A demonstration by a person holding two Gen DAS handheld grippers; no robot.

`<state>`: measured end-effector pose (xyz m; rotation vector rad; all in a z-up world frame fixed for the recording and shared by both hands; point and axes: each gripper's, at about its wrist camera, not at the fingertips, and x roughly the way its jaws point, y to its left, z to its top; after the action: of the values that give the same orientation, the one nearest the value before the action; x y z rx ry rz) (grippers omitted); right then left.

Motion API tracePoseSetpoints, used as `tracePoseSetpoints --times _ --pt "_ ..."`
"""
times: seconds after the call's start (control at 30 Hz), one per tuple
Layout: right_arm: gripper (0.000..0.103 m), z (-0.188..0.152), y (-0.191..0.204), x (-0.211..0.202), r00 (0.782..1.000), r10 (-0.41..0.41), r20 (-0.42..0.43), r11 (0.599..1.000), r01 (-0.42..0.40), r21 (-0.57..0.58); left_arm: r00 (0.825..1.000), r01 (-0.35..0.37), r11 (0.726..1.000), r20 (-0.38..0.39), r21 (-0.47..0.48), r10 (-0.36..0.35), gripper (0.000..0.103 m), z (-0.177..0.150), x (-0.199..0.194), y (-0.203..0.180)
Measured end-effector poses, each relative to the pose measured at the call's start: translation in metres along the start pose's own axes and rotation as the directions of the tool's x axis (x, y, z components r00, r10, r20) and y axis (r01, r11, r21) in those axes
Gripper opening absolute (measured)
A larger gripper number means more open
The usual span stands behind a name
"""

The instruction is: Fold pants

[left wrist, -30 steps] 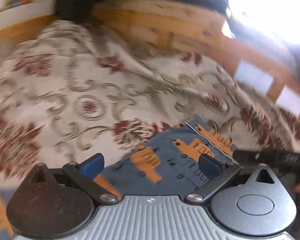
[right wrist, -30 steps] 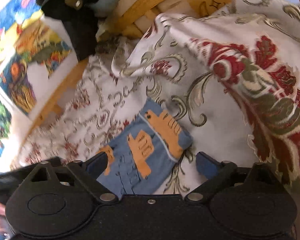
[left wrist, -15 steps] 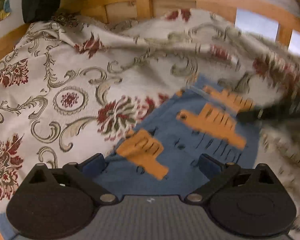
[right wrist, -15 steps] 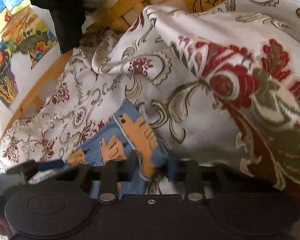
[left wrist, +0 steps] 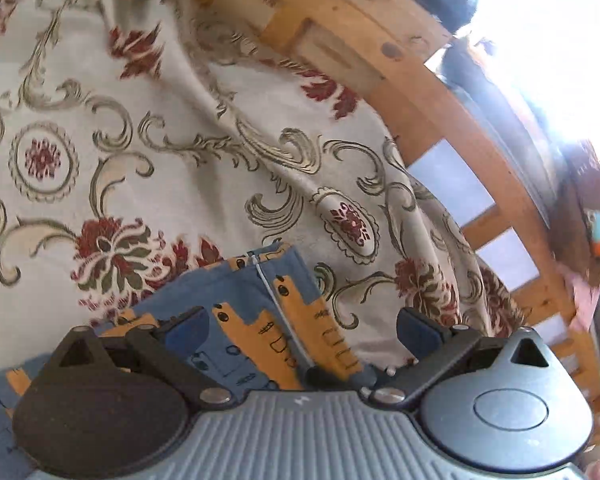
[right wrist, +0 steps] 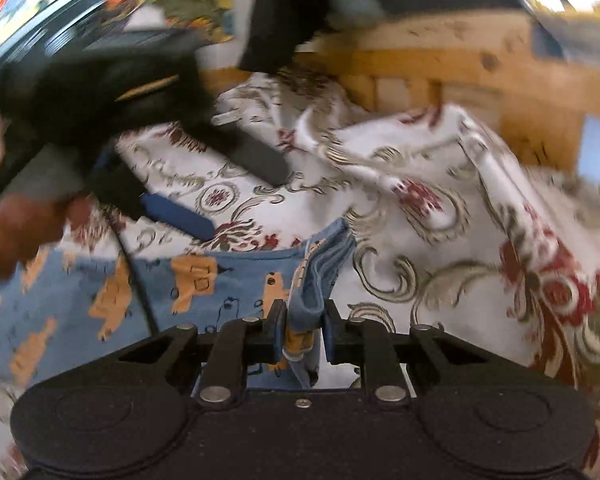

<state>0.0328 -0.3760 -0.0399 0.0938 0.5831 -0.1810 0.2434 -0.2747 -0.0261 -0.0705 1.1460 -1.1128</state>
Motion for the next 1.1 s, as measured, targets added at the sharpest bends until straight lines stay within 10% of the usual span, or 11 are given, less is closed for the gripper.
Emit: tracePoseSetpoints --times 0.37,0.6,0.73,1.1 --pt "0.020 -0.013 0.044 -0.008 0.999 -0.018 0.036 0.950 0.029 -0.309 0.983 -0.155 0.988 -0.102 -0.015 0.153 0.088 0.017 0.031 -0.028" --pt "0.020 -0.015 0.054 -0.008 1.000 -0.004 0.029 0.934 0.014 -0.356 0.966 -0.246 0.963 -0.112 -0.111 0.234 0.043 0.019 0.039 -0.005" --pt "0.015 -0.017 0.054 -0.012 1.000 0.004 0.031 0.934 0.007 -0.358 0.972 -0.231 0.955 -0.099 -0.186 0.215 0.016 0.014 0.036 0.013" --pt "0.011 -0.018 0.074 -0.046 0.990 0.063 0.130 0.908 -0.003 -0.418 0.992 -0.121 0.952 0.003 -0.282 0.127 0.011 -0.005 -0.021 0.027"
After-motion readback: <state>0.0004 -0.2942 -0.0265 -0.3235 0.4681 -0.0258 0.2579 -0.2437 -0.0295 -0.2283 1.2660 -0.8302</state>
